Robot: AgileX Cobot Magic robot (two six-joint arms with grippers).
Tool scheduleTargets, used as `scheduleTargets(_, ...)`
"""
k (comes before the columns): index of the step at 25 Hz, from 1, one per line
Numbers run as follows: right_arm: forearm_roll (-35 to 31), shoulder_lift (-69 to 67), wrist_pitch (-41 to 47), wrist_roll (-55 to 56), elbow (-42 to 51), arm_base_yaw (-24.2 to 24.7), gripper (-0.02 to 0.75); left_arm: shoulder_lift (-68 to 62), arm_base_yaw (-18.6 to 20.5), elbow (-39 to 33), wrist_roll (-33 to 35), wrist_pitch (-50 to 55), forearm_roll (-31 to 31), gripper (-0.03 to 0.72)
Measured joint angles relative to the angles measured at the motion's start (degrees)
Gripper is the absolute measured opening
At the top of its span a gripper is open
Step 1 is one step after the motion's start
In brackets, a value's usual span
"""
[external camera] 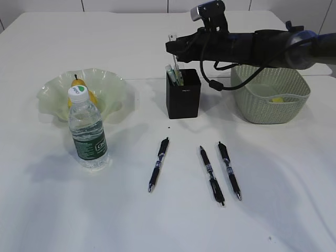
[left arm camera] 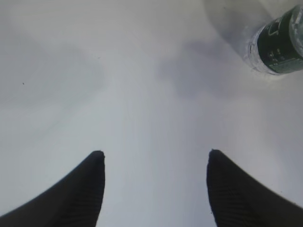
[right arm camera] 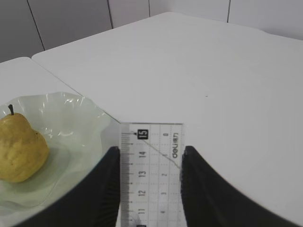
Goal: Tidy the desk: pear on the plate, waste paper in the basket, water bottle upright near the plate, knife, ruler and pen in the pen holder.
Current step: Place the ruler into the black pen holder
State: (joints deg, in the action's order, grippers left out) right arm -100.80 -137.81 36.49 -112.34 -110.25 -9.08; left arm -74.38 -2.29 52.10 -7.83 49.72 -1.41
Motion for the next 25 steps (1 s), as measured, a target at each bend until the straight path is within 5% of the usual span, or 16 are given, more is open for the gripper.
scheduleTargets(25, 0.00, -0.74, 0.27, 1.75, 0.00, 0.04, 0.339, 0.00, 0.00, 0.00, 0.00, 0.22, 0.00, 0.474)
